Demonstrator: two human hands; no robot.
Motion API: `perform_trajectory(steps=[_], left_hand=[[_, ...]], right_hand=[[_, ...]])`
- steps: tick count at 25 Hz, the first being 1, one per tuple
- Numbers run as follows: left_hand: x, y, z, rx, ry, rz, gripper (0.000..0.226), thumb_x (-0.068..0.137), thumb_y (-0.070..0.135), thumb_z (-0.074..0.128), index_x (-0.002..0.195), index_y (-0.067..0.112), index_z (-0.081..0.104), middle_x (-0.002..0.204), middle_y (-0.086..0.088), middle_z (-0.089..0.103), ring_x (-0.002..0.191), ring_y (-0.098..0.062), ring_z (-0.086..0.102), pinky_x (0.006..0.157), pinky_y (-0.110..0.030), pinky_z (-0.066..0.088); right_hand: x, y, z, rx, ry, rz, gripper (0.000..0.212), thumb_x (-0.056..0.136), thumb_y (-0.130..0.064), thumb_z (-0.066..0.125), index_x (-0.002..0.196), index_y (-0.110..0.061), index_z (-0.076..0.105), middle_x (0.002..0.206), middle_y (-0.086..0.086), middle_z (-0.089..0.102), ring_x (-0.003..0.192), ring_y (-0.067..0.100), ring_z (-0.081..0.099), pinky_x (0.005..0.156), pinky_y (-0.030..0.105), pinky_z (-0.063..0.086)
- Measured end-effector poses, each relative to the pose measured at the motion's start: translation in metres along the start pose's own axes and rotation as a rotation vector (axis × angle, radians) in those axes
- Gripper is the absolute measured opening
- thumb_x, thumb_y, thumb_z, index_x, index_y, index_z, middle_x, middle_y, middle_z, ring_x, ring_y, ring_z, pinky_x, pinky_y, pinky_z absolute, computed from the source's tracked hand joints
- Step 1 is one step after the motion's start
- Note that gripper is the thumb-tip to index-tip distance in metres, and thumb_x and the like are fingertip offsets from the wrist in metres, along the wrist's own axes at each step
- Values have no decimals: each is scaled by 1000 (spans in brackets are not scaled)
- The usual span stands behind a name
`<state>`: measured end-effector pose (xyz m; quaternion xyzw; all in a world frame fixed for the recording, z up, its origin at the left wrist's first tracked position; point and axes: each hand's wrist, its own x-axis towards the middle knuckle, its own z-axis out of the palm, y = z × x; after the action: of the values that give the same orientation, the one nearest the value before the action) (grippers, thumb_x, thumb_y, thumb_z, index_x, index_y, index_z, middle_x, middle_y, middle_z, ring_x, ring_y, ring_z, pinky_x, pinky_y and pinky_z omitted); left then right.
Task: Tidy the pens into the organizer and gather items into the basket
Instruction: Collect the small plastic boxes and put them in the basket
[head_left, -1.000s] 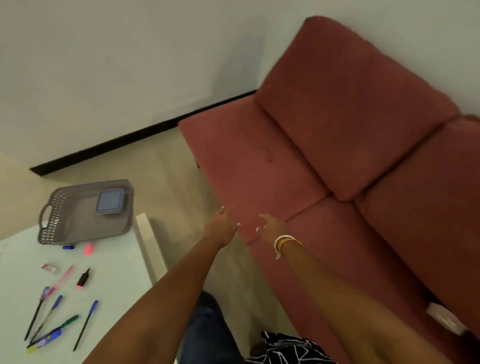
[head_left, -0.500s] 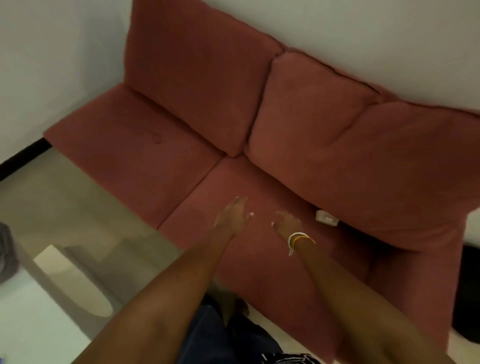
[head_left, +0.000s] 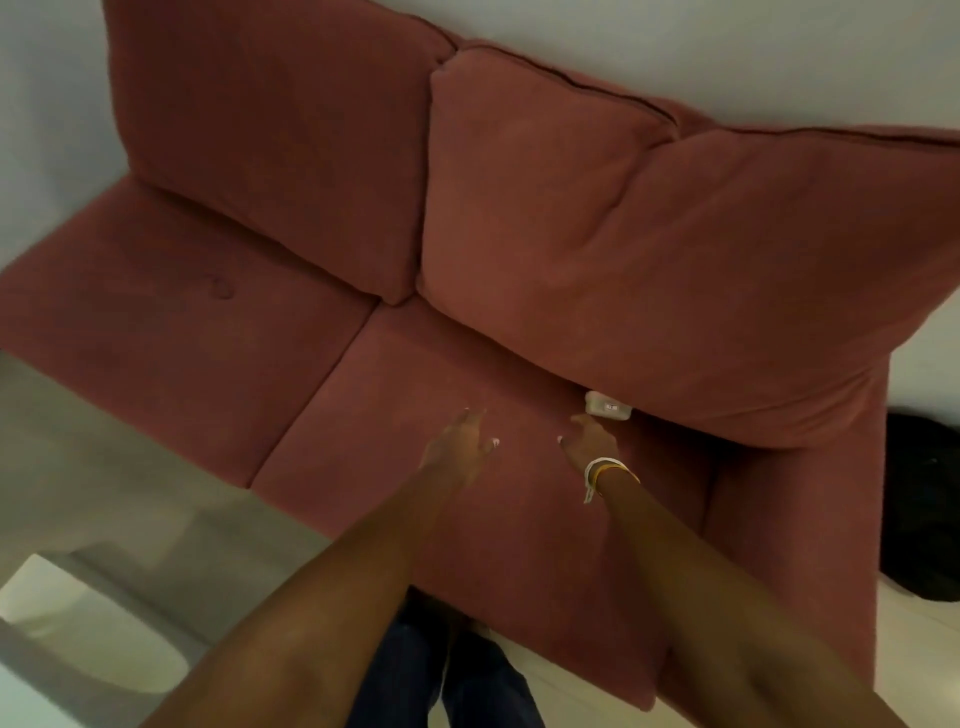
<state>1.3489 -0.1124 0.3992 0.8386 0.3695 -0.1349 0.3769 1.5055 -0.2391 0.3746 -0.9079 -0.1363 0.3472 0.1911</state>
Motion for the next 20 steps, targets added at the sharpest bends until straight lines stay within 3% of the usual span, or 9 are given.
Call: perform_trajectory(steps=[6,9,13,16,20], left_hand=[[28,-29,24,-13,45,1,60,96,35,49,149,19,26,156,-9,30,139,-30,37,112,-42,34],[49,-48,29,-56,31,5,60,94,36,51,148,19,30,147,-14,44,134,-31,44,110,-41,37],[84,-52,37,-139,53,25,58,95,35,52,148,19,33,147,-11,45,136,-29,42,113,-38,33],[115,-60,49,-169,71,59,57,96,31,53,147,15,34,147,-11,45,137,-26,41,112,-29,27],[132,-74,52,-185,99,85,54,96,28,53,145,13,37,145,-12,47,136,-26,42,111,-28,28]], right_hand=[[45,17,22,91,67,78,63,88,-21,62,145,-15,36,140,23,46,129,37,46,106,37,38],[74,12,27,181,183,223,76,86,-25,65,147,-6,25,141,29,36,126,43,46,105,46,42],[110,18,29,211,356,432,89,78,-30,75,142,4,23,140,23,37,128,37,45,102,44,42],[143,34,33,176,315,408,106,70,-43,80,144,6,22,144,23,34,134,36,38,106,42,38],[159,45,45,105,434,312,91,74,-46,74,136,8,35,137,26,41,126,37,41,102,40,38]])
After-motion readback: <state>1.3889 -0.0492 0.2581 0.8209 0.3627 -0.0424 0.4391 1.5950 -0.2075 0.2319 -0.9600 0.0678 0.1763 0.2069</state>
